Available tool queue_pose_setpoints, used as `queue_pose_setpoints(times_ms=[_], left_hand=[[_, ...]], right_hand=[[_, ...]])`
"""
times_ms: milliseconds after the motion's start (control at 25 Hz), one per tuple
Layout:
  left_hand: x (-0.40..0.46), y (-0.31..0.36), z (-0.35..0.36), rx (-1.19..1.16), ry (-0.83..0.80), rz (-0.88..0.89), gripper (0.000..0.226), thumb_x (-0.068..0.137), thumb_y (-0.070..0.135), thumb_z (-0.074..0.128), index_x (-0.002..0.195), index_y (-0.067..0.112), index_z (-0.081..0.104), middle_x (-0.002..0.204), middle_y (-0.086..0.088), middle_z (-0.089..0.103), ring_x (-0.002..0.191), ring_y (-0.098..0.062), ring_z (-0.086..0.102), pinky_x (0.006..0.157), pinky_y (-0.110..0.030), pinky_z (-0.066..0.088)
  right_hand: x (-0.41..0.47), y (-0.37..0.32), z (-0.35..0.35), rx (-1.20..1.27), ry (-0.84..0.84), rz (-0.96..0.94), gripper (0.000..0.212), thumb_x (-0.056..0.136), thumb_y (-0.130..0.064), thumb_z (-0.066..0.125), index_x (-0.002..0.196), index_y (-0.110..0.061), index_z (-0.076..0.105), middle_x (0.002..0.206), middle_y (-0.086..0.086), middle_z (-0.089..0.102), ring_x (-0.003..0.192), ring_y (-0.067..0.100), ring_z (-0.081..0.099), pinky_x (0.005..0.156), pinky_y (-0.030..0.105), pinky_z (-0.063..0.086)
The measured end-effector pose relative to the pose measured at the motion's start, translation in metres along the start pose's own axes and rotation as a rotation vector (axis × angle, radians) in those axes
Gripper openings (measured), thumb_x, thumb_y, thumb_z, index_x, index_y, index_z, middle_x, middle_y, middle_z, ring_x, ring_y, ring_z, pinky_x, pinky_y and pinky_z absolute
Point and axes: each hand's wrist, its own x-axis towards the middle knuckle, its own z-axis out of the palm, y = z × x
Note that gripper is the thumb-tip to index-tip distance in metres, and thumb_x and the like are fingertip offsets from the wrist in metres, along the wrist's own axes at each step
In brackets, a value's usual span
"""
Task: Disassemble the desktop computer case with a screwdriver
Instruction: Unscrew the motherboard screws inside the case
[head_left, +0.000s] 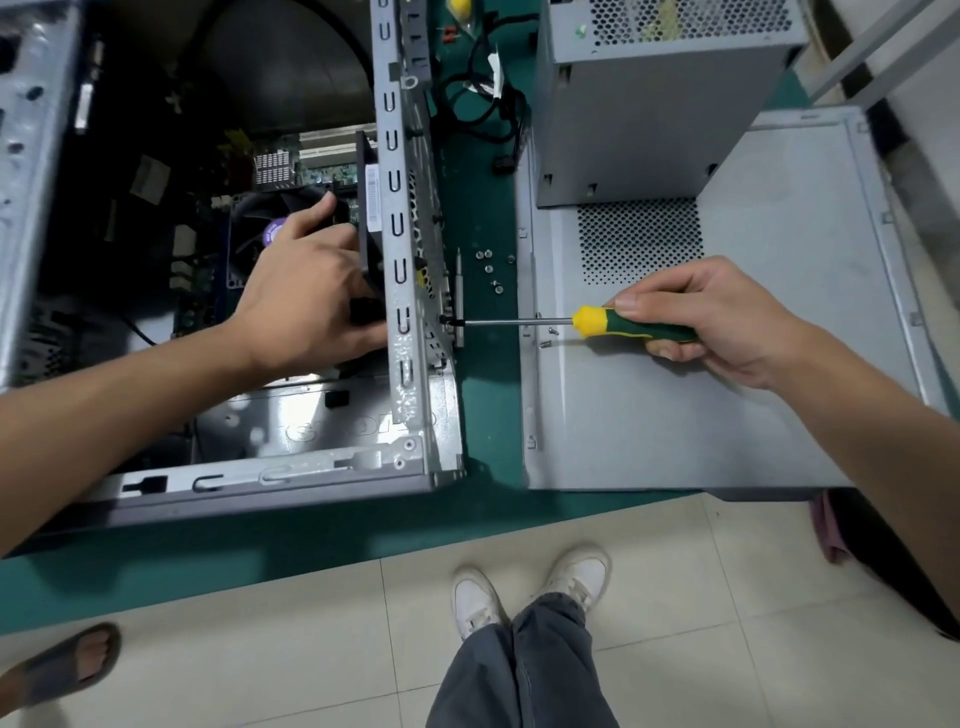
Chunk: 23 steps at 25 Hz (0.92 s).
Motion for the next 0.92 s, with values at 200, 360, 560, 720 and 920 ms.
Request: queue_pose_setpoints(times_ms=[200, 360, 560, 720, 920], left_hand=[[-0.0014, -0.0023, 0.0001, -0.001, 0.009, 0.013, 0.087, 0.093, 0.072, 0.022, 0.072, 0.006, 0.075, 0.075, -0.015, 0.068, 0.093, -0.03, 0.054, 0.106, -0.047, 0.029], [-0.0015, -0.0023, 0.0015, -0.005, 0.016, 0.017, 0.092, 0.092, 0.075, 0.018, 0.071, 0.007, 0.075, 0.073, -0.013, 0.068, 0.092, -0.029, 0.054, 0.106, -0.049, 0.03], [-0.0011, -0.0005, -0.0007, -0.024, 0.02, 0.008, 0.092, 0.091, 0.076, 0.018, 0.073, 0.007, 0.076, 0.076, -0.014, 0.069, 0.096, -0.033, 0.056, 0.107, -0.045, 0.027], [-0.0012, -0.0017, -0.0006, -0.005, 0.02, -0.001, 0.08, 0.094, 0.068, 0.028, 0.073, 0.009, 0.076, 0.073, -0.012, 0.069, 0.092, -0.035, 0.061, 0.108, -0.044, 0.026], [-0.0004, -0.0003, -0.0004, 0.024, 0.023, 0.007, 0.055, 0.083, 0.052, 0.046, 0.072, 0.007, 0.076, 0.072, -0.011, 0.069, 0.091, -0.032, 0.061, 0.107, -0.049, 0.028]], right_hand=[[0.0006, -0.0008, -0.0015, 0.003, -0.021, 0.007, 0.049, 0.053, -0.044, 0.086, 0.089, -0.01, 0.079, 0.068, 0.01, 0.067, 0.04, 0.012, 0.046, 0.034, 0.012, 0.031], [0.0022, -0.0002, -0.0023, -0.004, -0.029, 0.012, 0.048, 0.056, -0.041, 0.091, 0.089, -0.01, 0.078, 0.068, 0.011, 0.066, 0.04, 0.012, 0.046, 0.033, 0.012, 0.03], [0.001, -0.0016, -0.0024, -0.008, -0.022, 0.022, 0.049, 0.055, -0.043, 0.089, 0.09, -0.01, 0.078, 0.067, 0.01, 0.066, 0.041, 0.013, 0.047, 0.035, 0.012, 0.032], [0.0015, -0.0027, -0.0016, -0.009, -0.028, 0.012, 0.049, 0.054, -0.044, 0.087, 0.089, -0.01, 0.078, 0.066, 0.008, 0.066, 0.04, 0.012, 0.047, 0.034, 0.012, 0.031], [-0.0003, -0.0049, -0.0028, -0.058, -0.039, 0.013, 0.046, 0.056, -0.041, 0.085, 0.092, -0.013, 0.079, 0.064, 0.01, 0.064, 0.044, 0.015, 0.047, 0.037, 0.017, 0.031]])
